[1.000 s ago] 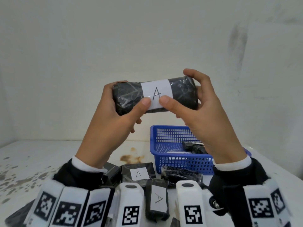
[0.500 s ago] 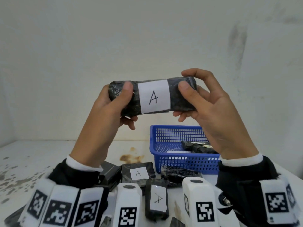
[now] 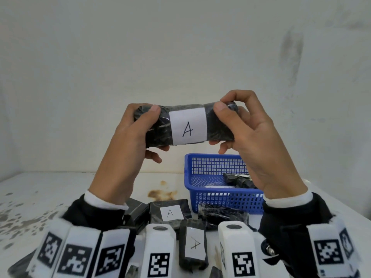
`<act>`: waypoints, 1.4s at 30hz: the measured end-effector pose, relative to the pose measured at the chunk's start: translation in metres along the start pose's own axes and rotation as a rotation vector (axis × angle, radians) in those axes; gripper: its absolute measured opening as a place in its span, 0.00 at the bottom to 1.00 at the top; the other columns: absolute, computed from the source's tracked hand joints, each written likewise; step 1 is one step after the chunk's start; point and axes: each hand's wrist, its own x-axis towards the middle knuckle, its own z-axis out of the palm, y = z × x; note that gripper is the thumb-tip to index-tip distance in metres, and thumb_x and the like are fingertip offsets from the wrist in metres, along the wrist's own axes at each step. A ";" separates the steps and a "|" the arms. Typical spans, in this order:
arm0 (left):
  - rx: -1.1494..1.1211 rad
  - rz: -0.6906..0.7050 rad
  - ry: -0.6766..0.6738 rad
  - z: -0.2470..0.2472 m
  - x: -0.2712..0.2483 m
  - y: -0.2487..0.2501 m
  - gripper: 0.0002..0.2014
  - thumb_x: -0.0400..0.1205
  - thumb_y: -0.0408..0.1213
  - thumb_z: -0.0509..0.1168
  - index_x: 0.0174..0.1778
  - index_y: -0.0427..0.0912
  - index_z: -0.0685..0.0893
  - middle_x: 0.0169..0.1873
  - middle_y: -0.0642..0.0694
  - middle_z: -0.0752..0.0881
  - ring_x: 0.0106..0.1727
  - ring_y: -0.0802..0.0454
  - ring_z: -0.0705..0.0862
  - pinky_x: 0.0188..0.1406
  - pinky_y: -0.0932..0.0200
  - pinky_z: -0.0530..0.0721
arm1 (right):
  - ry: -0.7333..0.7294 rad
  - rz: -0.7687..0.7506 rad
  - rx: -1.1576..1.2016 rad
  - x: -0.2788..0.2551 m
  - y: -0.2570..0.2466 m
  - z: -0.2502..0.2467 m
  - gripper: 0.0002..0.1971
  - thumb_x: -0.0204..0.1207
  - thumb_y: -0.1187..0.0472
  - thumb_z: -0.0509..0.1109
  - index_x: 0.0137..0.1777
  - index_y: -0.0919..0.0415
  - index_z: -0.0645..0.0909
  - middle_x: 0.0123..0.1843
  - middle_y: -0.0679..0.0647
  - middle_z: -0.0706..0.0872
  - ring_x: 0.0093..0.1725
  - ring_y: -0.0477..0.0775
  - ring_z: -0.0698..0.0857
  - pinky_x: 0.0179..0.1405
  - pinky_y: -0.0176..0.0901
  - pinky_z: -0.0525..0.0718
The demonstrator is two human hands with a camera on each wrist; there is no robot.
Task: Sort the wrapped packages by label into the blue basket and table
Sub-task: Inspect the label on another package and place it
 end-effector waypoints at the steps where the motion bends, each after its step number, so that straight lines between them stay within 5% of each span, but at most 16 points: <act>1: 0.001 0.004 -0.004 0.001 0.000 0.000 0.09 0.87 0.46 0.58 0.51 0.45 0.78 0.36 0.50 0.87 0.32 0.49 0.84 0.28 0.54 0.78 | 0.005 -0.006 -0.003 0.000 0.000 0.001 0.05 0.82 0.53 0.71 0.51 0.44 0.76 0.49 0.52 0.88 0.37 0.54 0.88 0.29 0.41 0.83; 8: -0.019 0.007 0.020 0.005 -0.001 0.000 0.06 0.85 0.42 0.59 0.48 0.45 0.78 0.31 0.52 0.86 0.30 0.49 0.84 0.27 0.55 0.78 | 0.009 -0.062 -0.080 -0.002 0.002 0.005 0.10 0.78 0.54 0.73 0.52 0.41 0.75 0.50 0.47 0.86 0.41 0.49 0.86 0.33 0.34 0.83; 14: 0.031 0.044 0.067 0.007 -0.002 -0.003 0.05 0.81 0.46 0.67 0.46 0.50 0.79 0.32 0.57 0.87 0.30 0.52 0.85 0.27 0.58 0.80 | -0.006 -0.050 -0.073 -0.005 0.001 0.009 0.15 0.75 0.54 0.77 0.52 0.46 0.73 0.41 0.46 0.83 0.33 0.45 0.82 0.32 0.37 0.84; 18: 0.020 0.052 0.071 0.009 -0.004 -0.002 0.13 0.76 0.49 0.72 0.49 0.49 0.78 0.33 0.57 0.87 0.32 0.54 0.86 0.26 0.58 0.83 | 0.018 -0.045 -0.074 -0.004 0.004 0.013 0.18 0.73 0.50 0.79 0.56 0.41 0.73 0.43 0.47 0.86 0.36 0.42 0.84 0.35 0.34 0.83; 25: -0.042 0.051 0.074 0.011 -0.005 -0.001 0.12 0.74 0.42 0.74 0.44 0.48 0.77 0.34 0.56 0.87 0.32 0.57 0.89 0.33 0.53 0.89 | 0.061 -0.064 -0.051 -0.006 0.002 0.018 0.12 0.74 0.51 0.78 0.47 0.46 0.76 0.42 0.52 0.86 0.39 0.57 0.86 0.32 0.39 0.82; 30: -0.071 0.063 0.073 0.013 -0.005 -0.001 0.12 0.73 0.41 0.75 0.43 0.48 0.77 0.32 0.57 0.86 0.32 0.57 0.88 0.34 0.52 0.88 | 0.054 -0.034 -0.015 -0.004 0.001 0.016 0.06 0.81 0.55 0.72 0.46 0.47 0.77 0.45 0.56 0.87 0.37 0.45 0.83 0.31 0.38 0.81; 33: -0.085 0.051 0.038 0.011 -0.004 -0.001 0.18 0.70 0.43 0.78 0.48 0.46 0.78 0.39 0.52 0.86 0.35 0.57 0.88 0.35 0.53 0.88 | 0.034 0.004 0.029 -0.003 0.001 0.014 0.07 0.85 0.55 0.66 0.44 0.46 0.77 0.42 0.46 0.83 0.40 0.45 0.83 0.31 0.37 0.81; 37: -0.097 -0.013 -0.064 0.005 0.000 -0.005 0.31 0.65 0.40 0.74 0.64 0.39 0.76 0.54 0.43 0.88 0.47 0.53 0.90 0.49 0.52 0.89 | 0.084 0.065 0.054 0.001 0.004 0.009 0.07 0.87 0.54 0.62 0.46 0.46 0.77 0.46 0.48 0.84 0.42 0.49 0.84 0.31 0.39 0.81; 39: -0.035 -0.005 -0.089 0.004 -0.001 -0.006 0.32 0.66 0.41 0.78 0.66 0.41 0.77 0.53 0.44 0.90 0.49 0.51 0.91 0.57 0.48 0.86 | 0.082 0.123 0.047 0.002 0.005 0.005 0.07 0.88 0.50 0.61 0.49 0.46 0.77 0.47 0.48 0.85 0.42 0.50 0.86 0.33 0.42 0.84; 42: 0.030 0.071 -0.001 0.003 -0.001 -0.007 0.25 0.70 0.43 0.78 0.61 0.44 0.81 0.47 0.47 0.91 0.41 0.53 0.89 0.48 0.55 0.87 | 0.017 0.163 -0.211 0.003 0.009 -0.002 0.10 0.87 0.46 0.60 0.51 0.46 0.81 0.47 0.46 0.87 0.44 0.47 0.86 0.39 0.34 0.82</act>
